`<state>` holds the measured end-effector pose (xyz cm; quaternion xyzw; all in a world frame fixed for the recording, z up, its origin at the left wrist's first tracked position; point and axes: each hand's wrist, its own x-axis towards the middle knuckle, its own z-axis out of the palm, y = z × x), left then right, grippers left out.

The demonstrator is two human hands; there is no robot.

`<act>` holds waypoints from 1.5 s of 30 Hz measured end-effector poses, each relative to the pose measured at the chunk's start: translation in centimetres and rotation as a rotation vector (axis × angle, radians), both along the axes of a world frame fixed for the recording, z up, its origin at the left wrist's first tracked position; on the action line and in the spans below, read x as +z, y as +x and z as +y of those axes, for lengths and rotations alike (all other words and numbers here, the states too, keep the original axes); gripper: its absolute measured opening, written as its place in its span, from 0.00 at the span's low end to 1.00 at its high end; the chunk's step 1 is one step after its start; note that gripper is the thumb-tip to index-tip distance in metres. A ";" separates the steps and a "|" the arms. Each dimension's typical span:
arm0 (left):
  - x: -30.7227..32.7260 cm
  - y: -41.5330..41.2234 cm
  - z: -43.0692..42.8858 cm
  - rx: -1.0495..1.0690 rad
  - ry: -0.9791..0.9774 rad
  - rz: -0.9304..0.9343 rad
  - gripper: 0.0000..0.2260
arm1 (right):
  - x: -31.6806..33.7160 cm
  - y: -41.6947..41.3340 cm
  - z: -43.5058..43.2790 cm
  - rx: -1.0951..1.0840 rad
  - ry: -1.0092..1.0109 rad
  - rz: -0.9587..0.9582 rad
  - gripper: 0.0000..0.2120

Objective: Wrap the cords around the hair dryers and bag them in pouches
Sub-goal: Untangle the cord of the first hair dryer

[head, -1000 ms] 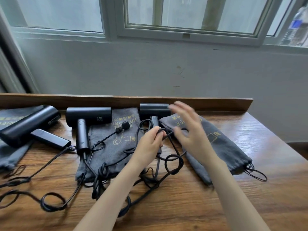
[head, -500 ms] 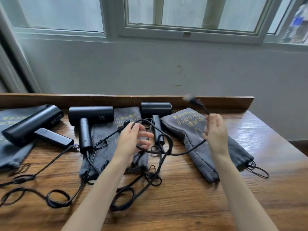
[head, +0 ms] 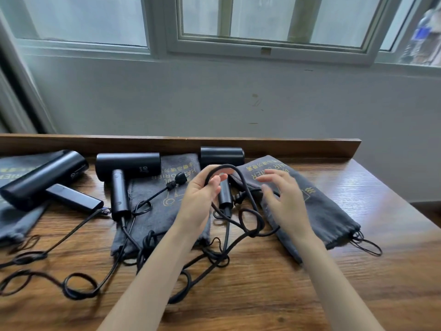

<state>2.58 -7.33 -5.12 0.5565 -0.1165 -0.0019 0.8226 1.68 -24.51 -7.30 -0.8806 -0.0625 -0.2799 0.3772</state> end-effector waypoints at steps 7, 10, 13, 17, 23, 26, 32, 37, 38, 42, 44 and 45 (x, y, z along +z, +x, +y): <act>-0.1 -0.3 -1.9 -0.114 -0.191 0.024 0.18 | 0.0 -1.1 2.4 0.588 0.192 0.516 0.10; -0.9 -0.4 -2.2 -0.140 -0.103 0.043 0.12 | -0.7 -1.2 2.8 0.475 0.227 0.394 0.06; -2.2 -1.3 -1.9 -0.303 0.239 0.088 0.10 | -0.2 -1.2 2.2 0.311 0.253 0.189 0.10; -3.0 -3.0 -1.7 -0.473 0.550 0.105 0.19 | -0.2 -0.3 1.0 0.078 0.010 0.203 0.10; -0.5 -2.8 0.7 -0.222 0.325 -0.044 0.13 | 0.9 -0.2 -2.0 -0.216 -0.231 0.121 0.14; 0.0 -1.3 3.1 -0.027 0.174 0.052 0.10 | 1.0 -0.3 -4.5 -0.256 -0.245 0.146 0.17; -1.5 -0.1 3.4 0.103 0.209 0.135 0.11 | -0.8 -0.2 -5.9 -0.181 -0.388 0.519 0.10; -1.6 -1.4 1.5 -0.062 0.269 0.081 0.12 | -0.5 -0.1 -3.5 0.077 -0.109 0.330 0.22; -1.5 -1.5 1.3 -0.083 0.279 0.077 0.13 | -0.1 -0.2 -2.5 0.165 -0.066 0.339 0.24; -1.7 -1.8 1.4 -0.101 0.329 0.029 0.22 | -0.2 0.5 -0.1 0.285 -0.078 0.314 0.12; -1.9 -1.6 1.5 -0.037 0.341 -0.014 0.23 | -0.4 0.7 0.2 0.266 -0.027 0.280 0.08; -2.1 -1.6 1.6 -0.008 0.330 -0.030 0.22 | -0.6 0.6 0.3 0.268 0.004 0.274 0.11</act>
